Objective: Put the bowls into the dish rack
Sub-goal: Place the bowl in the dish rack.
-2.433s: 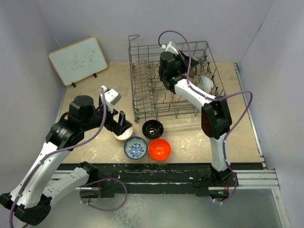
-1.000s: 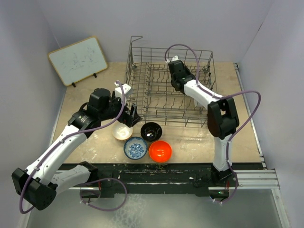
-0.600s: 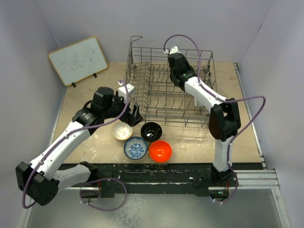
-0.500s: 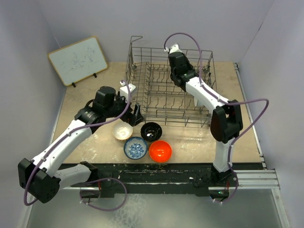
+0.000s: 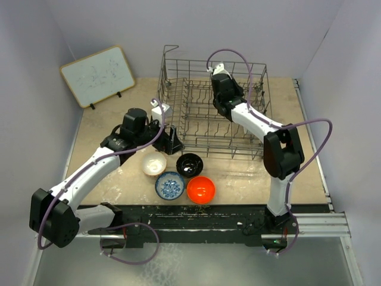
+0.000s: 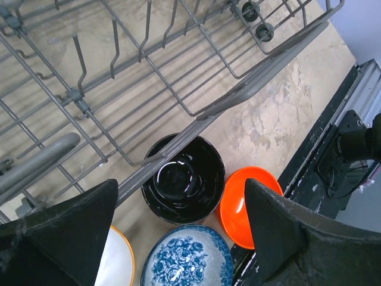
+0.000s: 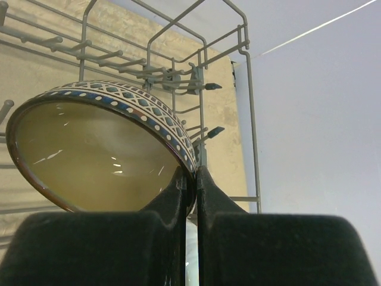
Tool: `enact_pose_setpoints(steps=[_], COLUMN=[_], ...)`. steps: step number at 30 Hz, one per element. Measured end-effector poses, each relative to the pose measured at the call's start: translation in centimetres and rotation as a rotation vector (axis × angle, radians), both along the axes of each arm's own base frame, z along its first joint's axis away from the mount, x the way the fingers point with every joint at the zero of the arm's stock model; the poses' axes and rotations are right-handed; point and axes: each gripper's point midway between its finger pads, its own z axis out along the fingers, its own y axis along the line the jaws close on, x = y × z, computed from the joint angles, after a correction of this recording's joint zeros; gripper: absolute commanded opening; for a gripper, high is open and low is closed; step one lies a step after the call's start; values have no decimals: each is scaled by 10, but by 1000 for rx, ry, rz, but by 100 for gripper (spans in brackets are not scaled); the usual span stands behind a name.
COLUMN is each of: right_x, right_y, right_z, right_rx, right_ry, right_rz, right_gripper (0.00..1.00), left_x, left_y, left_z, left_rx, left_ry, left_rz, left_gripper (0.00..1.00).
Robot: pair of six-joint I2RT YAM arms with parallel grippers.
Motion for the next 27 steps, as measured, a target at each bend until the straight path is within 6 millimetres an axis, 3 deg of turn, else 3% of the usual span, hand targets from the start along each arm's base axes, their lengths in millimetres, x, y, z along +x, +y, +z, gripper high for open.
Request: enact_pose_setpoints(steps=[4,9,17,24,27], right_x=[-1,-12,-42,-54,-49], right_y=[-1,0,2,-2,0], right_z=[-7,-26,-2,13,29], right_rx=[2,36,116,108,79], right_ry=[-14,28,-5,-17,-31], right_rz=[-7,17,25,-18,-58], right_gripper=[0,0,0,0,0], left_x=[-2,0,2,1,0], left_y=[-1,-4,-9,-9,-9], left_z=[-11,-11,-11,-11,-11], left_rx=[-5,-23,-44,-45,-44], left_ry=[31,30,36,41,42], left_rz=[-1,-1,-8,-13,-15], left_gripper=[88,87,87,87,88])
